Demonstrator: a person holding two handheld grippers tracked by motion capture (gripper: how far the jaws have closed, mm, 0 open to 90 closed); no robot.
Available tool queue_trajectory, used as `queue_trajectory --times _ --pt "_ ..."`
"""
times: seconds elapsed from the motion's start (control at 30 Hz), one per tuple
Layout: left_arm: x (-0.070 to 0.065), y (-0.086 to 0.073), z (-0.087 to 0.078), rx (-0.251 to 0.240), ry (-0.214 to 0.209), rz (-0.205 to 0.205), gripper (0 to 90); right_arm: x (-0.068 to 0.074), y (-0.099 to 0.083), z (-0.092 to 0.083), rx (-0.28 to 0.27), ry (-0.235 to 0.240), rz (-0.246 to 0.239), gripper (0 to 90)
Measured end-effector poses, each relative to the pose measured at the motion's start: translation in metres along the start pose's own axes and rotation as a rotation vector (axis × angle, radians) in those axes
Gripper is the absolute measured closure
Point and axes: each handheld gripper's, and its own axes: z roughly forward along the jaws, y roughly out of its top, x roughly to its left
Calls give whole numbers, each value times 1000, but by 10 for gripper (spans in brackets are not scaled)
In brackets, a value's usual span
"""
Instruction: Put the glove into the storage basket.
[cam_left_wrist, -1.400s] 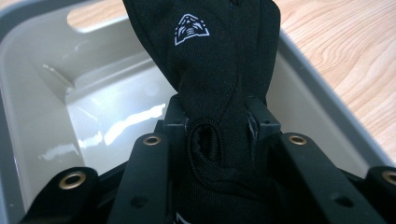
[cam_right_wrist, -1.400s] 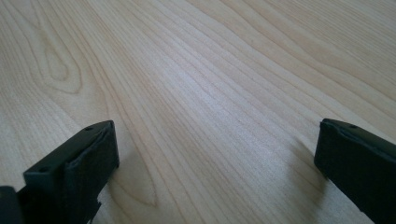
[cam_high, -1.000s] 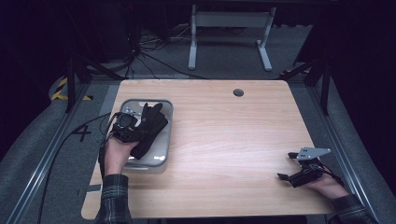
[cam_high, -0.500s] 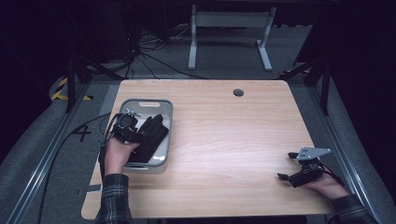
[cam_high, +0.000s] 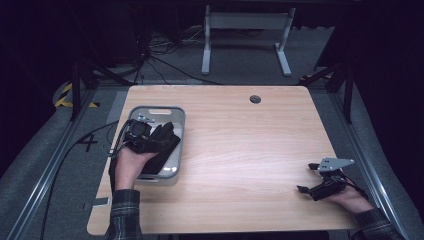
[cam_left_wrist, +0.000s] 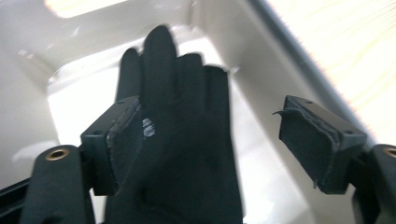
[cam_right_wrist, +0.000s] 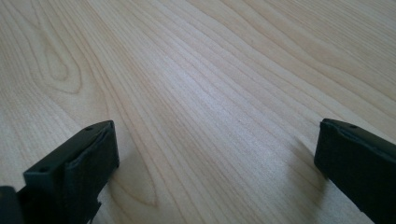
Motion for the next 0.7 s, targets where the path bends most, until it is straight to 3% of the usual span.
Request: queue_trajectory --times 0.3,0.7 --pt "-34 15 -4 -62 -50 40 173 0 0 0 0 0 0 3" --pt "-80 23 6 -98 -115 94 168 0 0 0 0 0 0 3"
